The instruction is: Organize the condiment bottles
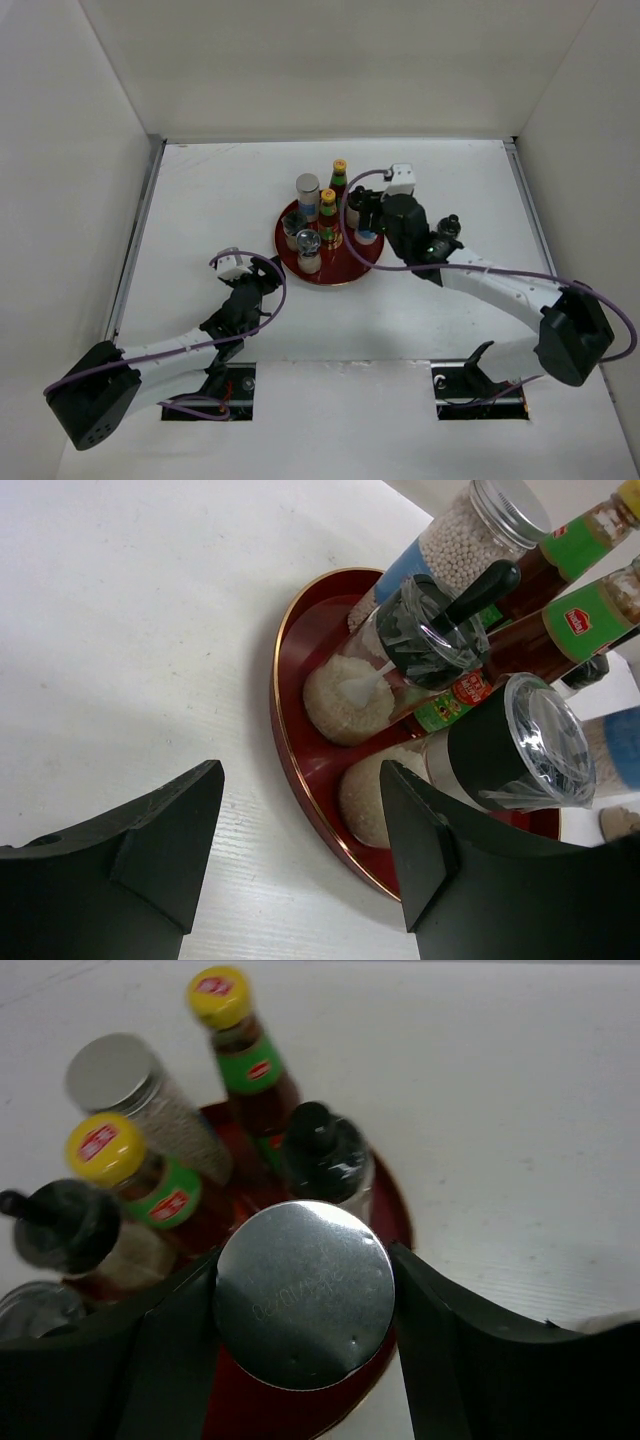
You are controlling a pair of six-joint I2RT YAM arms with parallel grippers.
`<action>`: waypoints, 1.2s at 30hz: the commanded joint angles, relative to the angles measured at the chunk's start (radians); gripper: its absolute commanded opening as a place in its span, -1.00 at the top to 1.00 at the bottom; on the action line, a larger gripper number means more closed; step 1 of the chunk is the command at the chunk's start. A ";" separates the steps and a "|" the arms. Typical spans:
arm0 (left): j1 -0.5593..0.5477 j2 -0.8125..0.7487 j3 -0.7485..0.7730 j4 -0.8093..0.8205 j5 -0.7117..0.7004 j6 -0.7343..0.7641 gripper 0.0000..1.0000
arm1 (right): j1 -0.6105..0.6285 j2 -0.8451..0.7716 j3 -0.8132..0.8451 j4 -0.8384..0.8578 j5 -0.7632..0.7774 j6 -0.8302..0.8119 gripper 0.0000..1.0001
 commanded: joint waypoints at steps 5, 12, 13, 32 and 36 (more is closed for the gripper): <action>0.007 -0.004 0.015 0.050 0.011 -0.015 -0.24 | 0.141 0.102 0.048 0.183 0.001 0.045 0.00; 0.009 -0.015 0.011 0.050 0.016 -0.017 -0.24 | 0.176 0.208 0.078 0.184 0.015 0.033 -0.08; 0.009 -0.018 0.011 0.050 0.017 -0.017 -0.24 | 0.176 0.209 0.074 0.181 0.014 0.034 -0.15; 0.009 -0.022 0.009 0.048 0.023 -0.020 -0.24 | -0.141 -0.191 -0.224 0.079 0.329 0.053 -0.92; 0.009 -0.004 0.014 0.050 0.023 -0.020 -0.25 | -0.226 -0.171 -0.254 -0.015 0.388 0.082 -0.99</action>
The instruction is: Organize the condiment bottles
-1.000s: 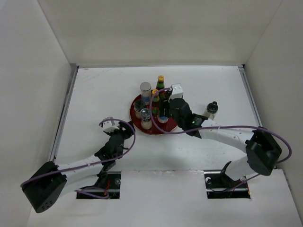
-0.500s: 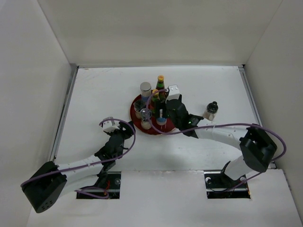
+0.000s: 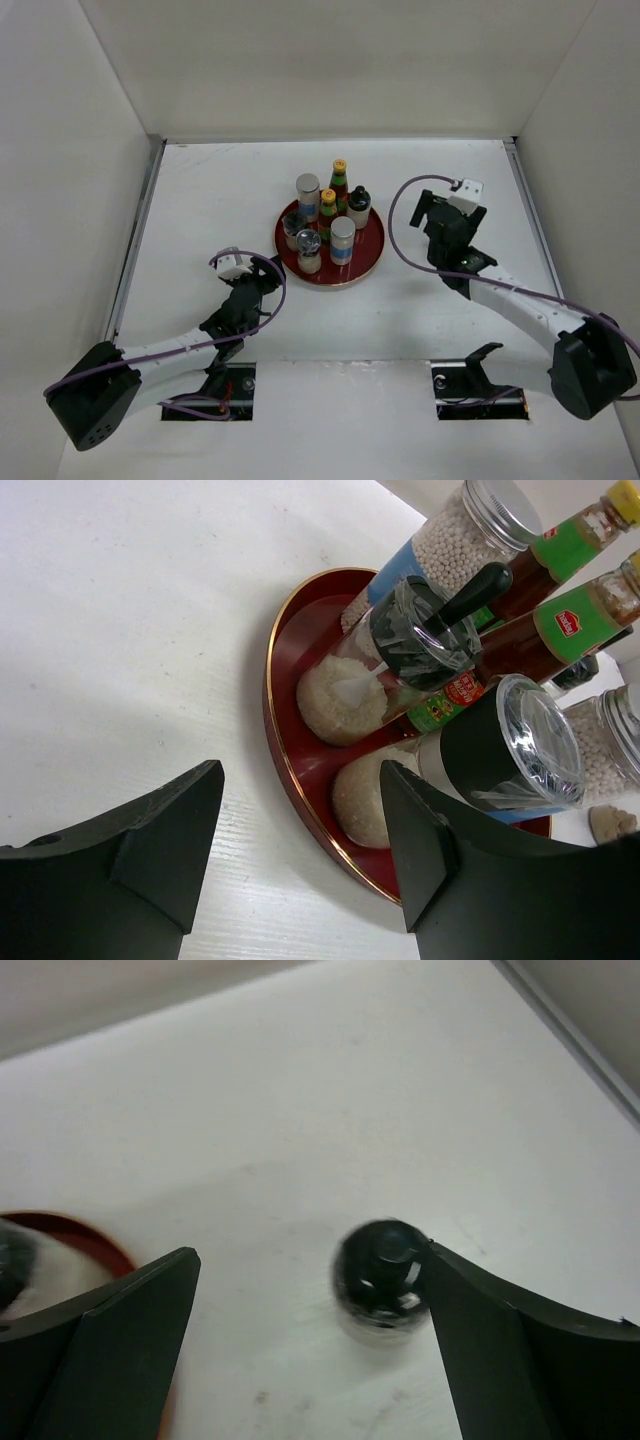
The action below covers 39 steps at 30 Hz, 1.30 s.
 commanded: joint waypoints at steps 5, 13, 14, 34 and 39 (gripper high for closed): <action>0.001 0.006 0.017 0.044 0.004 -0.012 -0.26 | -0.113 0.102 -0.016 -0.072 0.017 0.070 -1.00; 0.004 0.003 0.016 0.044 0.004 -0.012 -0.26 | -0.197 0.212 0.033 -0.002 -0.130 0.104 -0.74; 0.004 -0.010 0.012 0.044 0.004 -0.012 -0.26 | -0.200 0.224 0.038 -0.002 -0.135 0.104 -0.67; 0.007 -0.004 0.015 0.044 0.004 -0.011 -0.27 | 0.183 0.212 0.182 0.198 -0.187 0.017 -0.12; 0.012 -0.012 0.012 0.044 0.004 -0.006 -0.32 | 0.195 0.323 0.225 0.211 -0.213 0.041 -0.15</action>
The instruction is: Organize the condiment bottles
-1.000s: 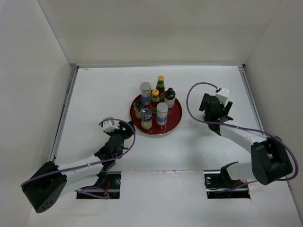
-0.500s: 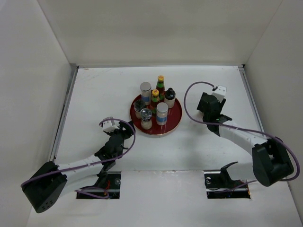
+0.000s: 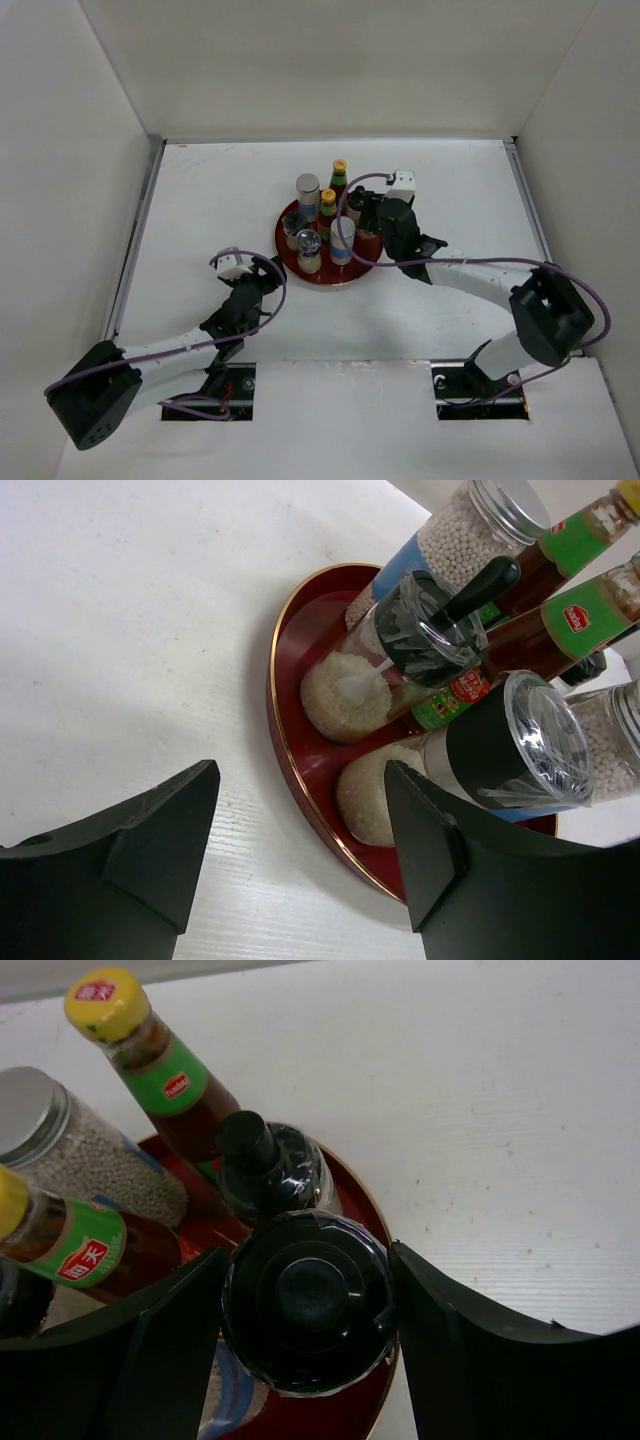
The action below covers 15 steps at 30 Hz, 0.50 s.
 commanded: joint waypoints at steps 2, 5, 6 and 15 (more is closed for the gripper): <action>0.010 -0.028 0.011 0.044 0.004 -0.009 -0.36 | 0.005 0.072 0.057 0.100 -0.035 0.032 -0.18; 0.015 -0.019 0.012 0.044 0.004 -0.006 -0.43 | 0.005 0.103 0.052 0.101 -0.037 0.060 -0.23; 0.018 -0.022 0.012 0.044 0.005 -0.011 -0.46 | 0.005 0.109 0.052 0.097 -0.037 0.063 -0.24; 0.023 -0.017 0.020 0.044 0.005 -0.003 -0.75 | 0.018 0.022 0.004 0.071 -0.008 0.083 -1.00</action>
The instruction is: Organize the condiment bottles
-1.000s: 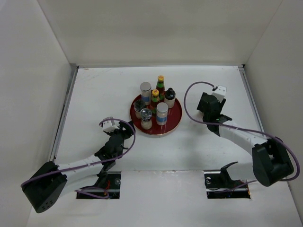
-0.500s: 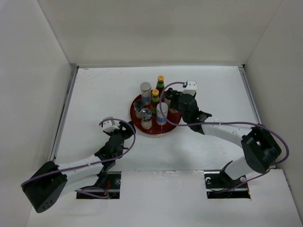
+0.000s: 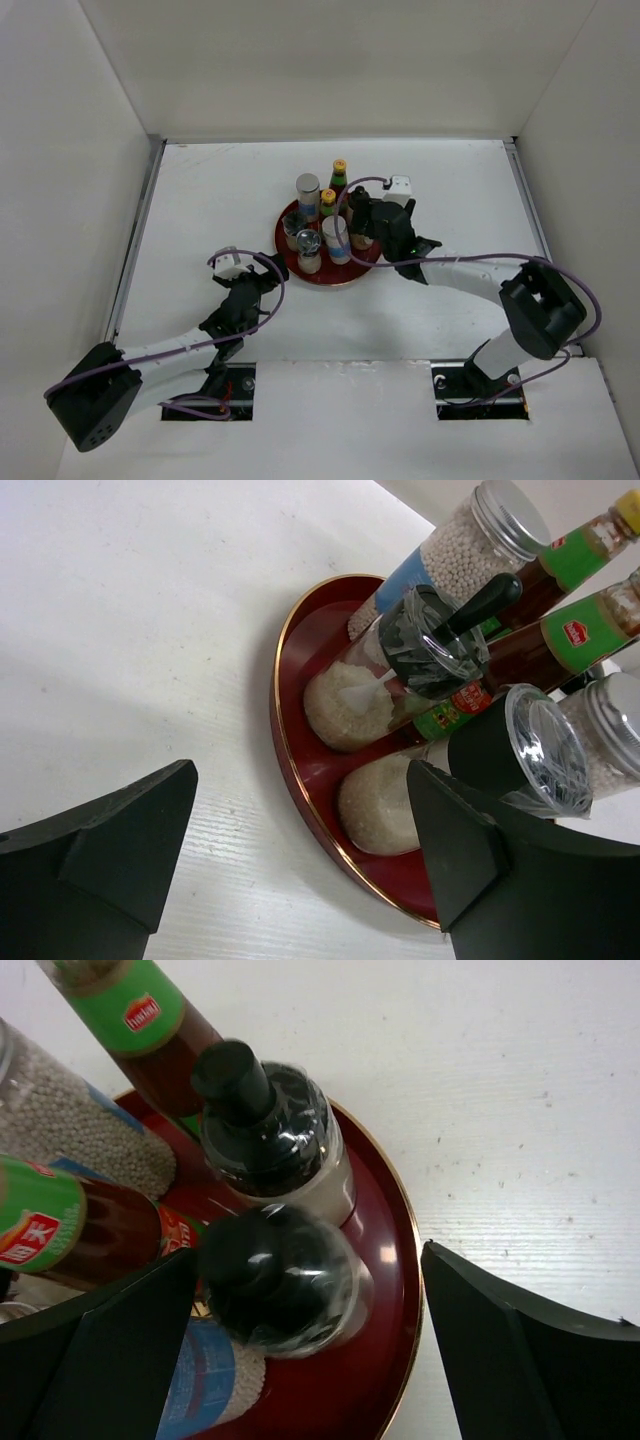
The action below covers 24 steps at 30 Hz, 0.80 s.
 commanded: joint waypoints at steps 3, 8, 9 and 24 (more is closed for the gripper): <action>0.005 0.006 0.026 0.044 0.005 0.011 -1.00 | 0.013 -0.154 -0.034 0.064 0.053 0.011 -1.00; 0.004 0.006 0.046 0.033 0.005 0.055 -1.00 | 0.001 -0.299 -0.147 0.034 0.117 0.048 -1.00; 0.001 0.003 0.051 0.031 0.005 0.060 -1.00 | -0.004 -0.324 -0.164 0.018 0.125 0.056 -1.00; -0.079 -0.071 0.307 -0.470 0.014 0.046 -1.00 | -0.215 -0.766 -0.393 -0.299 0.194 0.163 -1.00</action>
